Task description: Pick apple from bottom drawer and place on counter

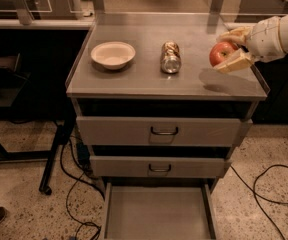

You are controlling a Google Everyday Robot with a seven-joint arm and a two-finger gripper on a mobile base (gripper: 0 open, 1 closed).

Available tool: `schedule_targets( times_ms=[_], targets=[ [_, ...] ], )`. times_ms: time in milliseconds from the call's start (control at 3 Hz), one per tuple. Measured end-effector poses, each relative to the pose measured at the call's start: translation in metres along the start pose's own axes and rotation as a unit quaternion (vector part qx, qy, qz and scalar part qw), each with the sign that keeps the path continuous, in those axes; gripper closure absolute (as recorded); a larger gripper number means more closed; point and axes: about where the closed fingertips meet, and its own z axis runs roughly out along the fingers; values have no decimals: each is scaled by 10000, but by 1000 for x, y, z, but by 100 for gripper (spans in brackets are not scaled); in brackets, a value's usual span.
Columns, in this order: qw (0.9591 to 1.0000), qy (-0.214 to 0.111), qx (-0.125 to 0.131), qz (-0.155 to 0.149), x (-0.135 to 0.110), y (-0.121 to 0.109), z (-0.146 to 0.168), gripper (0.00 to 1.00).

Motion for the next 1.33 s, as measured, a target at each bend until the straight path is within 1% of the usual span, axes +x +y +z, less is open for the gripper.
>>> schedule_targets(
  times_ms=[333,667,1000,1333],
  targets=[
    [9989,-39,-445,-136,-4,9,7,100],
    [9968,61,-777,-202,1,12,17,100],
    [9965,64,-804,-210,1,13,17,100],
    [9966,38,-819,-79,6,11,22,100]
  ],
)
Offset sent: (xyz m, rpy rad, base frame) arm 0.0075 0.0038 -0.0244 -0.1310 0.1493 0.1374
